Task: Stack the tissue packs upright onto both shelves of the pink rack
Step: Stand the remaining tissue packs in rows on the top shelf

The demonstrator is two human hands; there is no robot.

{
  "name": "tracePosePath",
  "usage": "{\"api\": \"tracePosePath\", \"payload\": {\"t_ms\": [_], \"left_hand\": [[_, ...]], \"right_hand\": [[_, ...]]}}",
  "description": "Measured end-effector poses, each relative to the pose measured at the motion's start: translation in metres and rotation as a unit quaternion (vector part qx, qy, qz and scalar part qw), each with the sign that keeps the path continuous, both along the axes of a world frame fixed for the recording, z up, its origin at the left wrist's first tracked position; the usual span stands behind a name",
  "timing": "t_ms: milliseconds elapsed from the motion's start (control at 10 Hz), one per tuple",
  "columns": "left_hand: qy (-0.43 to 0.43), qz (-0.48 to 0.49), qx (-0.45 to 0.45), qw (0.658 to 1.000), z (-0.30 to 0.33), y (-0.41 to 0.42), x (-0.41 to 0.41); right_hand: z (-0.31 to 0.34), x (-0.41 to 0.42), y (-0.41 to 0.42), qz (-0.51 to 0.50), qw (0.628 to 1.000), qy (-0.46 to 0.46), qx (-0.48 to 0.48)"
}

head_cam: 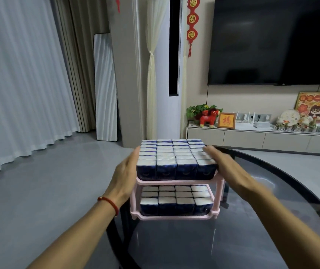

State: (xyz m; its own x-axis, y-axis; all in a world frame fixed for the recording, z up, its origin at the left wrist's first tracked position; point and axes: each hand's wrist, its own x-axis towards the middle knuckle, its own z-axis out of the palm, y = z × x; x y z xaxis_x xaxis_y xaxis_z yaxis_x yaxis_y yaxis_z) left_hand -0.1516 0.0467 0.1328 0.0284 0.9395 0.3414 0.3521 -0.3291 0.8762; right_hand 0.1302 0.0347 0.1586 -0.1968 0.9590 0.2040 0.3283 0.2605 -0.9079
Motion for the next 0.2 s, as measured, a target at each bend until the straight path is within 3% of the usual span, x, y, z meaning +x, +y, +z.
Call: {"api": "tracePosePath", "payload": {"t_ms": [100,200], "left_hand": [[0.093,-0.02,-0.011,0.995,-0.009,0.003,-0.005],[0.077,-0.014,0.001,0.997,0.0,-0.008,-0.005]], "right_hand": [[0.002,-0.002,-0.001,-0.017,0.995,-0.096,0.024],[0.002,0.005,-0.01,-0.052,0.99,-0.122,0.054]]}}
